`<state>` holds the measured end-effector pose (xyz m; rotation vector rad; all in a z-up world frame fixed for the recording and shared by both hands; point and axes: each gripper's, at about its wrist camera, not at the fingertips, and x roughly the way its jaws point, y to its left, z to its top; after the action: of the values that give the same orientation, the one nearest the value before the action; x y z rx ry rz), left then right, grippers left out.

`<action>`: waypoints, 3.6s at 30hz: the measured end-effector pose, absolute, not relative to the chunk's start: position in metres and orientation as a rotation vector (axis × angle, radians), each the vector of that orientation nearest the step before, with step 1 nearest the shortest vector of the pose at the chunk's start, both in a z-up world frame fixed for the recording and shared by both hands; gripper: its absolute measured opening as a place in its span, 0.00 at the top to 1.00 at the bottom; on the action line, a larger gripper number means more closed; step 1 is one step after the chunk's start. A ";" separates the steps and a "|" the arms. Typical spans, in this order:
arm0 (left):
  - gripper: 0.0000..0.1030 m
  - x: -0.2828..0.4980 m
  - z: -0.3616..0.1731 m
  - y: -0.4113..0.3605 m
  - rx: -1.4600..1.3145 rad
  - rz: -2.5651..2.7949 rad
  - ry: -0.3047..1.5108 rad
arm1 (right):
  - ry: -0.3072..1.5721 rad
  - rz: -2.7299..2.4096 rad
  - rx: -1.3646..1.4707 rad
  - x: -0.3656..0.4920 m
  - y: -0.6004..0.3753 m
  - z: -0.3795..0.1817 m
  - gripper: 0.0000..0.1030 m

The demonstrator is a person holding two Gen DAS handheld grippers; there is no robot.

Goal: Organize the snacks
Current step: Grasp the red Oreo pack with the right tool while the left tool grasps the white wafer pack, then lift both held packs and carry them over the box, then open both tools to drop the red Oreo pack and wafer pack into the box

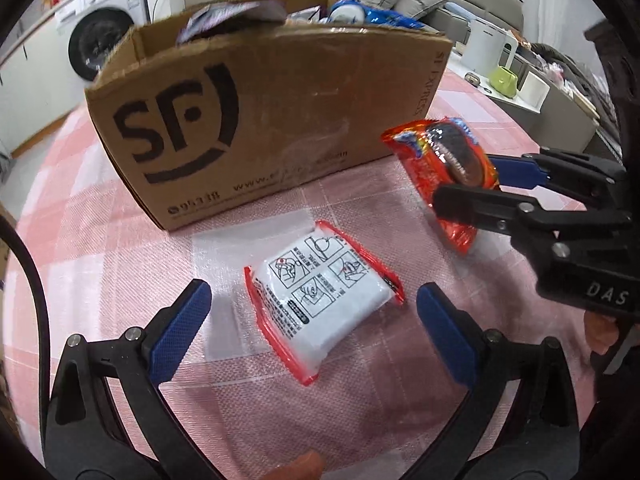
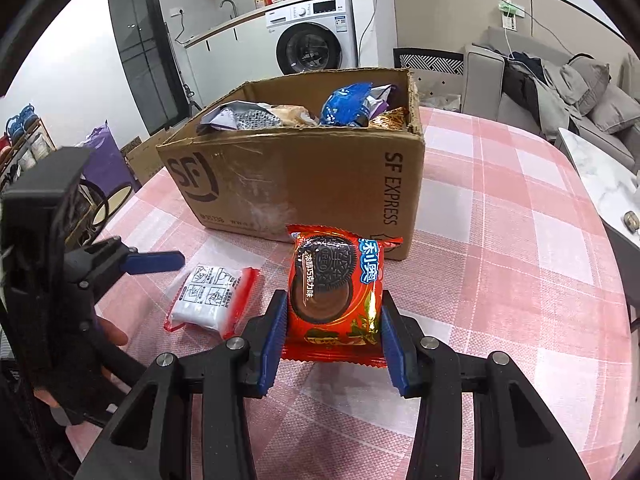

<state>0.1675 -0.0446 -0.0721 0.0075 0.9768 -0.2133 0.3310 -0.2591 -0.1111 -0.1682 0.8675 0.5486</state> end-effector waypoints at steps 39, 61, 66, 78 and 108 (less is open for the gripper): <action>0.43 0.098 0.029 -0.014 0.007 -0.250 0.707 | 0.746 0.573 -0.128 0.308 -0.269 -0.066 0.57; 0.43 0.120 0.084 0.019 -0.047 -0.169 0.604 | 0.635 0.588 -0.066 0.306 -0.266 -0.018 0.57; 0.43 0.133 0.090 0.027 -0.052 -0.147 0.595 | 0.627 0.592 -0.056 0.315 -0.258 -0.007 0.57; 0.43 0.176 0.096 0.033 -0.056 -0.115 0.589 | 0.615 0.607 -0.056 0.347 -0.235 0.003 0.57; 0.28 0.253 0.055 0.020 -0.015 -0.109 0.653 | 0.623 0.541 -0.059 0.399 -0.228 -0.012 0.42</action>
<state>0.2529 0.0198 0.0555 -0.0152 0.6529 -0.1086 0.3986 -0.2275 -0.0119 -0.0586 0.6232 0.5412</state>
